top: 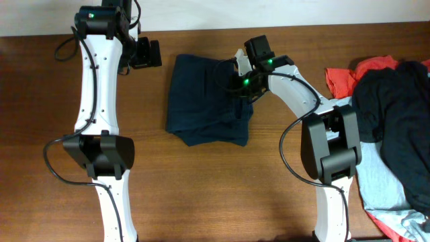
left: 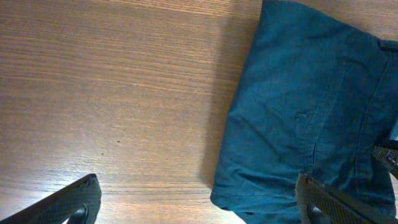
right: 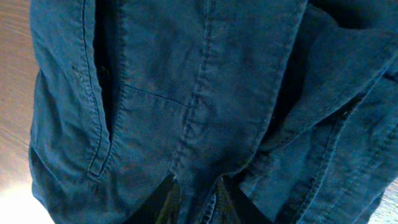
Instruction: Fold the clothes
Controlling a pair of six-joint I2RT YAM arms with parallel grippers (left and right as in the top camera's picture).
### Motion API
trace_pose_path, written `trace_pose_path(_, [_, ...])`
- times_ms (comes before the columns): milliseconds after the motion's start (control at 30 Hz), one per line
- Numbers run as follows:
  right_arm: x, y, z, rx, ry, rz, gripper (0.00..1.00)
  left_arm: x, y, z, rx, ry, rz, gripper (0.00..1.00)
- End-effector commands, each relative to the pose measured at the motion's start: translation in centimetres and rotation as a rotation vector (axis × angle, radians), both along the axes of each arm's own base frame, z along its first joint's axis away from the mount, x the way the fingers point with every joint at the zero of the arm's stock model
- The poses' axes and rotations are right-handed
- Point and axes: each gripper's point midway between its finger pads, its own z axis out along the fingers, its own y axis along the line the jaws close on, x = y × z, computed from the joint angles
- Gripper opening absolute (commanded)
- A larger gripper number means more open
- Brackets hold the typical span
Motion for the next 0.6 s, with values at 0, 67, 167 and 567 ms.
trace_pose_path(0, [0.0,-0.1,-0.2,-0.006,0.005,-0.002,0.35,-0.1,-0.1,-0.2,0.002,0.008,0.004,0.99])
trace_pose_path(67, [0.0,-0.2,-0.3,-0.004,0.022,-0.032,0.49,-0.1,-0.1,-0.2,0.002,0.008,0.004,0.99])
trace_pose_path(167, [0.4,-1.1,-0.8,-0.042,0.045,-0.127,0.54,-0.1,-0.1,-0.2,0.002,0.008,0.004,0.99])
trace_pose_path(567, [0.5,-0.8,-1.1,-0.046,0.076,-0.217,0.42,-0.1,-0.1,-0.2,0.002,0.008,0.003,0.99])
